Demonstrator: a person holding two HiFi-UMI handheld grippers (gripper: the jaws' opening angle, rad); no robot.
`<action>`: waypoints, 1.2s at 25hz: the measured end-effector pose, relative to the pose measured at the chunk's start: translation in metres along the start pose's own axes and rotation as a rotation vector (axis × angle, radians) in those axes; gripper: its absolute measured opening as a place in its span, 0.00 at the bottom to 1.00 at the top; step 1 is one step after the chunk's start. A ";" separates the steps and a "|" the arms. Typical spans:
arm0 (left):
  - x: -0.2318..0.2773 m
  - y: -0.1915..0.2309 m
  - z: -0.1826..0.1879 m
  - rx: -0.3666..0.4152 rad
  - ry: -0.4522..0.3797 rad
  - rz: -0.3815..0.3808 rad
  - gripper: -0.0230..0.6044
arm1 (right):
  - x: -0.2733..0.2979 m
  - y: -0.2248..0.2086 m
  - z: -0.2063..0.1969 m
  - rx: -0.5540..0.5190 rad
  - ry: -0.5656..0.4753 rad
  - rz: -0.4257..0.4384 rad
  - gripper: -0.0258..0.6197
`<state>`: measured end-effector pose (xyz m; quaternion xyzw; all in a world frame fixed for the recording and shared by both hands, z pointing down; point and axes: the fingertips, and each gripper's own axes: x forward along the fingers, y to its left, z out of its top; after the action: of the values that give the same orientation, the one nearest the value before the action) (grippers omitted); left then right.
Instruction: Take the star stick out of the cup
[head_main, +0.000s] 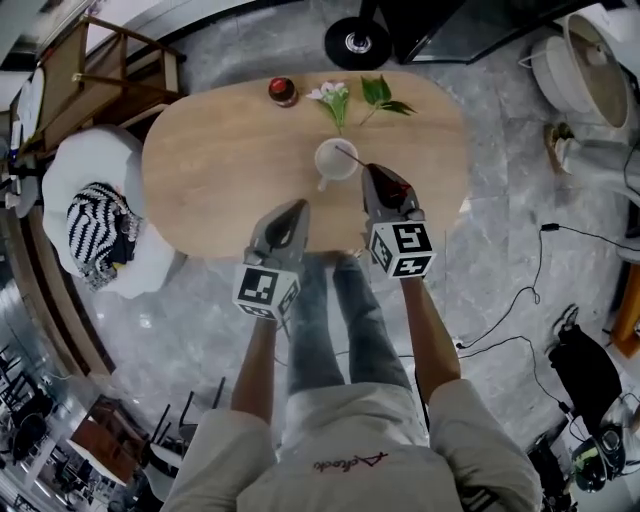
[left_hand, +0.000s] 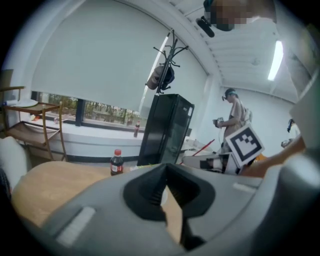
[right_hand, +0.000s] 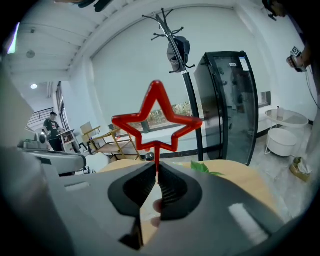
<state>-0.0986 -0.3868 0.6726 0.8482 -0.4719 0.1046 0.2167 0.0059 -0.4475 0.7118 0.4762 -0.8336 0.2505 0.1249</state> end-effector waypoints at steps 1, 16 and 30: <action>-0.003 -0.003 0.011 0.007 -0.011 0.002 0.04 | -0.007 0.004 0.010 -0.003 -0.009 0.001 0.07; -0.074 -0.037 0.189 0.133 -0.219 0.068 0.04 | -0.111 0.061 0.165 -0.092 -0.167 0.016 0.07; -0.143 -0.088 0.285 0.204 -0.337 0.091 0.04 | -0.201 0.105 0.260 -0.163 -0.278 0.012 0.07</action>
<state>-0.1076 -0.3712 0.3419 0.8490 -0.5263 0.0182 0.0427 0.0272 -0.3953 0.3716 0.4895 -0.8633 0.1143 0.0452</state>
